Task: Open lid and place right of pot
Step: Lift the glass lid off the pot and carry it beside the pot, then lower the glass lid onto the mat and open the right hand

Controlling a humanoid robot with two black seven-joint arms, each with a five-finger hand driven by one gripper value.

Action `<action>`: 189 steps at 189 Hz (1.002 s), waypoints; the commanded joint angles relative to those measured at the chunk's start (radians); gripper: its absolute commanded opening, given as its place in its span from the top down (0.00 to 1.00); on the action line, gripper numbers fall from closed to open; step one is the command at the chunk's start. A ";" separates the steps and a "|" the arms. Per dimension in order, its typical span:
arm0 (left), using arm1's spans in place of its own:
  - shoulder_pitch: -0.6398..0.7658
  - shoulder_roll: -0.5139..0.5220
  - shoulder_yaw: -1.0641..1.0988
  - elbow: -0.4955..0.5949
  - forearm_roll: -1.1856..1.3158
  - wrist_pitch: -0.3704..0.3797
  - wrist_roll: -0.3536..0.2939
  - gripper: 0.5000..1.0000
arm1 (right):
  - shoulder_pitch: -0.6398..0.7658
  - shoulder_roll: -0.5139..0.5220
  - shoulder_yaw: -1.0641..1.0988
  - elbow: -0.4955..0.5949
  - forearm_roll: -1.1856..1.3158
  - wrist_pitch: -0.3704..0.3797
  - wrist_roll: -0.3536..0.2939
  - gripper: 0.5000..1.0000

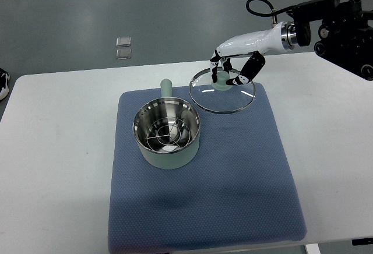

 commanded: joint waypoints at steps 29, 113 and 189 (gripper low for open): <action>0.003 0.000 -0.001 0.000 0.000 0.000 0.000 0.00 | -0.095 0.003 -0.002 -0.005 -0.006 -0.060 -0.010 1.00; 0.006 0.000 0.000 -0.002 -0.002 0.000 0.000 0.00 | -0.187 0.013 -0.002 -0.048 0.002 -0.109 -0.010 0.18; 0.006 0.000 0.000 -0.002 -0.002 0.000 0.000 0.00 | -0.234 0.019 0.107 -0.120 0.321 -0.074 -0.036 0.15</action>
